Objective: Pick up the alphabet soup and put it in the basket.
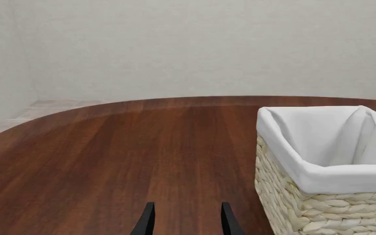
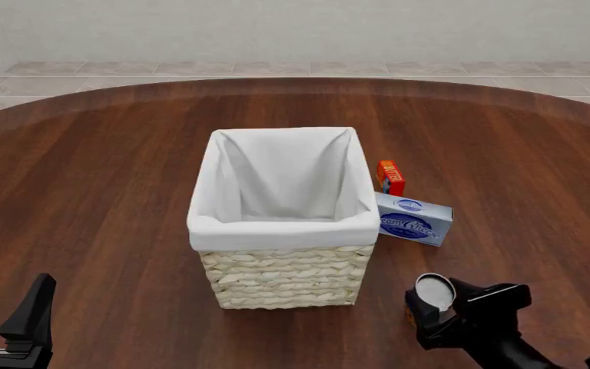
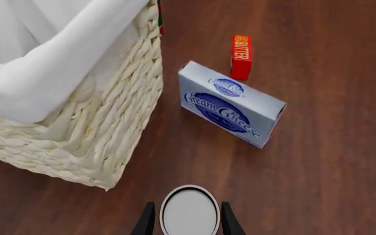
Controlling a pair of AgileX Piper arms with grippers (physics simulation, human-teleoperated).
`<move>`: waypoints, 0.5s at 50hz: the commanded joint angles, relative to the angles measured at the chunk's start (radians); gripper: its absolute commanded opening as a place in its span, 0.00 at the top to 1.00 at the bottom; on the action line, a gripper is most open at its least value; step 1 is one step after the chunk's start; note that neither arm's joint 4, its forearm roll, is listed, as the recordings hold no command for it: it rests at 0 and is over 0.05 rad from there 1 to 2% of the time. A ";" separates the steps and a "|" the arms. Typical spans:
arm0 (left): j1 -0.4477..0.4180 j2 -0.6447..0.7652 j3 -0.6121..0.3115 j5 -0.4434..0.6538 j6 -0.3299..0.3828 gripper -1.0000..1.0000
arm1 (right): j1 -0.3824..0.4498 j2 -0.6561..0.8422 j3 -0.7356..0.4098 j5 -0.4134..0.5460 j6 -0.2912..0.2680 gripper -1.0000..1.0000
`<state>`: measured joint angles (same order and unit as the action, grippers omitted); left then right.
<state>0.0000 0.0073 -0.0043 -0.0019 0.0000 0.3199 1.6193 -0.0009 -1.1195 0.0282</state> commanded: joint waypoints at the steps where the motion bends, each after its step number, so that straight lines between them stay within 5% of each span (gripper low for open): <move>1: 0.000 0.000 0.000 0.000 0.000 0.00 | 0.001 0.038 0.000 -0.033 0.004 0.00; 25: 0.000 0.000 0.000 0.000 0.000 0.00 | 0.001 0.096 -0.001 -0.079 0.006 0.00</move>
<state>0.0001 0.0073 -0.0043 -0.0019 -0.0001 0.3213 1.6980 -0.0012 -1.1845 0.0336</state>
